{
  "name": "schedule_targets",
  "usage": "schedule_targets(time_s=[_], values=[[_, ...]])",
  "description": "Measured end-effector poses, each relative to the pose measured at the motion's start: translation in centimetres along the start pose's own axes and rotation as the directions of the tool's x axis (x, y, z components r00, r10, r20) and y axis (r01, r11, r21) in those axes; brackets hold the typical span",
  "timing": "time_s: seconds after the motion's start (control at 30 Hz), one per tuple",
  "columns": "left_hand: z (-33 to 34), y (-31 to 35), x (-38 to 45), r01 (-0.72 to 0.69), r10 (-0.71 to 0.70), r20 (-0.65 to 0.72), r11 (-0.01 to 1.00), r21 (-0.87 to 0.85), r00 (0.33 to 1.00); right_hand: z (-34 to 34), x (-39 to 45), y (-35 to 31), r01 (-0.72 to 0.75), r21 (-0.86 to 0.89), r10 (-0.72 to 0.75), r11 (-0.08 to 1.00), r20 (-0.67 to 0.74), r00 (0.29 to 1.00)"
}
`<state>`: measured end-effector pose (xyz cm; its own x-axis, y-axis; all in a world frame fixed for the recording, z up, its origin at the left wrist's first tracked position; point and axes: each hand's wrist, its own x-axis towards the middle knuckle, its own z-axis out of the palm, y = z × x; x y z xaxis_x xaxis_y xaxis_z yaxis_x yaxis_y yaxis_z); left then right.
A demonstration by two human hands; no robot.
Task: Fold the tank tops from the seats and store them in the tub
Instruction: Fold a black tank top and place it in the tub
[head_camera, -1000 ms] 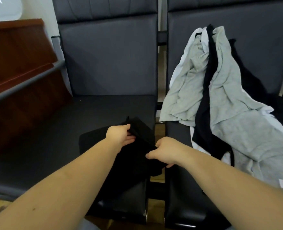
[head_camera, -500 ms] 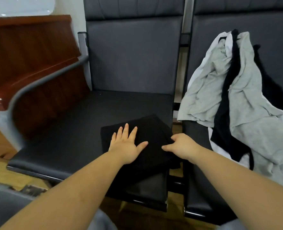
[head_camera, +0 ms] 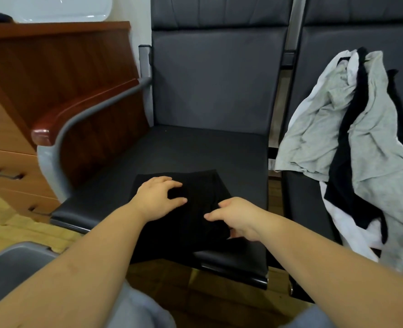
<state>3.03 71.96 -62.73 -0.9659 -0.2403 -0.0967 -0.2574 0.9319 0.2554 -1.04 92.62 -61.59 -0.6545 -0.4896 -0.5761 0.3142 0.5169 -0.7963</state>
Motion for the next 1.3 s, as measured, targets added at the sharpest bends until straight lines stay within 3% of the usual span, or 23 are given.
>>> schedule_targets(time_s=[0.07,0.27,0.53,0.63,0.73,0.83,0.93,1.07,1.23,1.3], values=[[-0.2,0.7,-0.1,-0.016,0.005,-0.089,0.991,-0.131,0.996,0.4,0.2,-0.3,0.005,0.021,-0.005,1.0,0.008,1.0],[0.0,4.8,0.9,0.102,-0.123,-0.04,0.936,-0.336,0.992,0.5,0.9,0.0,0.083,-0.11,-0.078,0.99,0.049,0.996],[0.6,8.0,4.1,0.336,-0.301,0.178,0.916,-0.22,0.937,0.1,0.5,0.6,0.156,-0.197,-0.133,0.968,0.126,0.983],[0.5,7.5,4.6,0.378,-0.362,0.107,0.89,-0.254,0.926,-0.5,0.1,0.8,0.165,-0.178,-0.138,0.97,0.153,0.978],[0.0,6.7,4.7,0.386,-0.411,0.042,0.809,-0.443,0.911,-1.0,-0.4,0.7,0.175,-0.152,-0.146,0.973,0.184,0.972],[-1.4,6.3,4.4,0.349,-0.48,0.017,0.612,-0.709,0.877,-1.1,-1.0,0.4,0.179,-0.031,-0.168,0.983,0.22,0.961],[-3.0,6.2,3.6,0.182,-0.554,-0.083,0.406,-0.895,0.829,-0.5,-1.6,-0.4,0.192,0.16,-0.231,0.968,0.275,0.933],[-4.0,7.5,2.3,-0.015,-0.494,-0.213,0.375,-0.927,0.843,0.2,-3.0,-1.6,0.205,0.297,-0.296,0.932,0.303,0.906],[-3.0,9.4,3.3,-0.048,-0.387,-0.21,0.387,-0.921,0.898,-1.4,-3.6,-1.9,0.199,0.354,-0.288,0.914,0.219,0.932],[-1.9,10.0,4.2,-0.022,-0.359,-0.169,0.38,-0.925,0.918,-2.4,-3.3,-1.5,0.185,0.294,-0.238,0.938,0.159,0.958]])
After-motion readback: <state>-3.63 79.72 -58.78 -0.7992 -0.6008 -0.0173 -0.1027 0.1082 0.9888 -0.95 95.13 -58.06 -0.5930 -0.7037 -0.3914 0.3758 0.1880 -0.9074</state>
